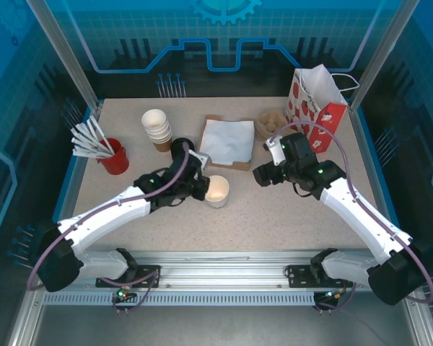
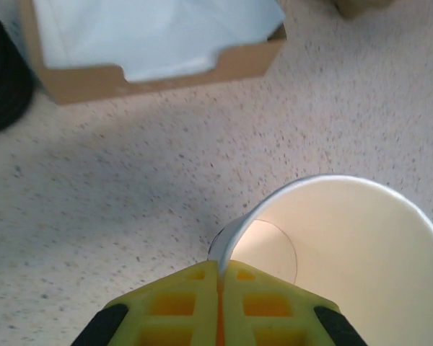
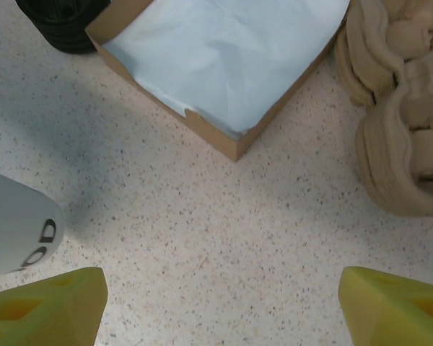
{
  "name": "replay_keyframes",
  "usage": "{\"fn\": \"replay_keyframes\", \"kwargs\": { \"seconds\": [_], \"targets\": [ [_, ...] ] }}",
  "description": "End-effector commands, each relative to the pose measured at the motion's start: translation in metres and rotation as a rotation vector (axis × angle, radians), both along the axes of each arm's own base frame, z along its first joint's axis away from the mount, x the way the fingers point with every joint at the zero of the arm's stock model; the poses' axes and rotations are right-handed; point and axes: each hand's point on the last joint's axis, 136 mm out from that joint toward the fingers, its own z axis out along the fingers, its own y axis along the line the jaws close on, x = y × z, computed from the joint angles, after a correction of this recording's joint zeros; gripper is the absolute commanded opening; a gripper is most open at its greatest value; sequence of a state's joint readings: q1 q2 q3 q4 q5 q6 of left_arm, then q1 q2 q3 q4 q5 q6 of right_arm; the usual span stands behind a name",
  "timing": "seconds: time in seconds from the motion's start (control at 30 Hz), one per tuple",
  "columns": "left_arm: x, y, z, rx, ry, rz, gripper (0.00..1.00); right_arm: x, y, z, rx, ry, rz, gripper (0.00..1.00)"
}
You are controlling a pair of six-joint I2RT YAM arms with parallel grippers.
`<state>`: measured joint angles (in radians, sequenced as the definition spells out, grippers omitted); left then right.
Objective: Pack the takeout coffee
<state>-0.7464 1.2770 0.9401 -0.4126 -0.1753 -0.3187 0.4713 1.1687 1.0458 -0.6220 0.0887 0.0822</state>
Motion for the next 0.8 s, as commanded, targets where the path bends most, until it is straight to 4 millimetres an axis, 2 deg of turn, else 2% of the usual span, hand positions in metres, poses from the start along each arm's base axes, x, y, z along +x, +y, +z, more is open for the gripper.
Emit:
{"fn": "replay_keyframes", "kwargs": {
  "seconds": [0.0,0.2,0.47,0.63,0.77],
  "targets": [
    [0.011,-0.014,-0.005,-0.013,-0.058,0.044,0.09,-0.004,-0.005,-0.003,0.021,0.021,-0.019,0.85],
    [0.009,-0.022,-0.031,0.046,-0.043,0.028,0.09,-0.005,-0.008,-0.011,0.016,0.034,-0.031,0.85],
    [0.011,-0.017,-0.048,0.098,-0.033,0.041,0.14,-0.005,-0.006,-0.01,0.024,0.043,-0.029,0.85],
    [0.013,-0.014,-0.039,0.105,-0.048,0.055,0.31,-0.004,-0.005,-0.004,0.035,0.038,-0.031,0.85],
    [0.017,-0.011,-0.008,0.079,-0.11,0.062,0.45,0.003,-0.003,0.006,0.048,0.009,-0.038,0.85]
  ]
}}
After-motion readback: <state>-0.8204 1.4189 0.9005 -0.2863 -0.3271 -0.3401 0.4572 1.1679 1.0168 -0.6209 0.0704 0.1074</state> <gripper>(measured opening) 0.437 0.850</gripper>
